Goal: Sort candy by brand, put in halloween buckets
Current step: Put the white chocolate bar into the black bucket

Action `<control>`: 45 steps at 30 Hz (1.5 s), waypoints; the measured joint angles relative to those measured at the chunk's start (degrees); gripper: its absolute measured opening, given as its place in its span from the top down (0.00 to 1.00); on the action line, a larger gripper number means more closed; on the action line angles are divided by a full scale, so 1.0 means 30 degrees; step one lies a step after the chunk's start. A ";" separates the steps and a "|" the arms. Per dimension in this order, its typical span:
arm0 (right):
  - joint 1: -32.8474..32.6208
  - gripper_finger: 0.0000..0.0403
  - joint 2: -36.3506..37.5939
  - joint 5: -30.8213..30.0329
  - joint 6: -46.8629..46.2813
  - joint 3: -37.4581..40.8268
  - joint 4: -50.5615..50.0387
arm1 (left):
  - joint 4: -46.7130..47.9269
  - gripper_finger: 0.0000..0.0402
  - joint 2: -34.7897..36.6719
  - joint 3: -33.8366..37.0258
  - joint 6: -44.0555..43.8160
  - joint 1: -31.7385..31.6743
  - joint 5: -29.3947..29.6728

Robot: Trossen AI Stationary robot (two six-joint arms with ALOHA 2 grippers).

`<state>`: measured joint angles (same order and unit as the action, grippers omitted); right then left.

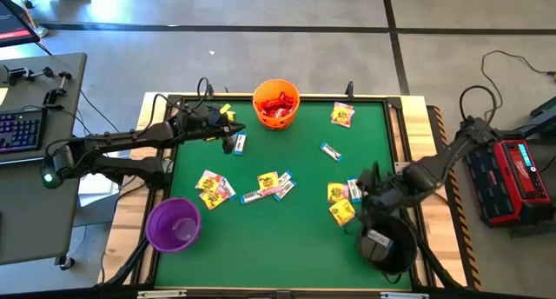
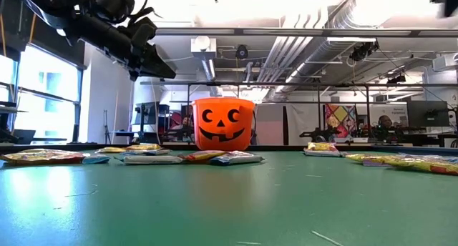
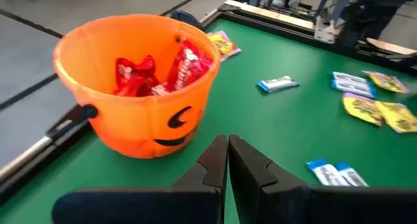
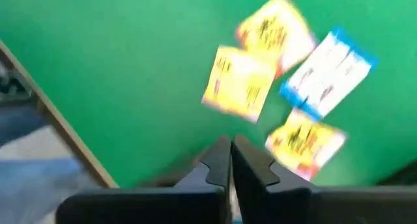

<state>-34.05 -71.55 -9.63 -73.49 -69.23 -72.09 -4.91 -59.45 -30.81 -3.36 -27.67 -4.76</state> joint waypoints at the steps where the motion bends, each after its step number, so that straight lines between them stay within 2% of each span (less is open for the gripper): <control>1: 0.0607 0.99 0.0000 -0.0239 0.0775 0.0000 0.0128 | 0.0243 0.99 0.0005 -0.0012 -0.0219 -0.0001 -0.0043; 7: 0.4253 1.00 0.0010 -0.2294 0.4278 0.0108 0.1611 | 0.3583 1.00 0.0005 -0.0049 -0.1505 -0.0010 0.0566; 12: 0.6673 1.00 0.0215 -0.2751 0.6386 0.2122 0.6111 | 0.6466 0.97 0.0005 -0.0245 -0.3233 0.0506 0.2681; 19: 0.8854 1.00 0.0226 -0.1191 0.8021 0.6743 1.4600 | 0.8679 0.80 -0.0431 -0.0245 -0.6053 0.1279 0.4300; 24: 0.9521 1.00 0.0226 -0.1145 0.8028 0.8772 1.7858 | 0.8978 0.65 -0.1728 -0.0260 -0.8759 0.1389 0.5049; 29: 0.9849 1.00 0.0226 -0.1148 0.8702 0.9114 1.8659 | 0.8918 0.52 -0.3400 -0.0260 -1.0367 0.1345 0.6152; 34: 1.0240 1.00 0.0226 -0.1109 0.9650 0.9114 1.9084 | 0.9024 0.44 -0.5102 -0.0260 -1.1437 0.1353 0.7107; 38: 1.0550 1.00 0.0226 -0.0773 0.9665 0.9114 1.9119 | 0.8817 0.41 -0.6227 -0.0259 -1.2444 0.1345 0.7453; 45: 1.0855 1.00 0.0226 -0.0613 0.9668 0.9120 1.9148 | 0.7140 0.39 -0.7418 -0.0311 -1.2720 0.1383 0.6437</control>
<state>-1.48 -70.87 -11.46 -44.49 -41.87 -14.64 16.51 -81.71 -31.75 -41.51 -23.52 14.55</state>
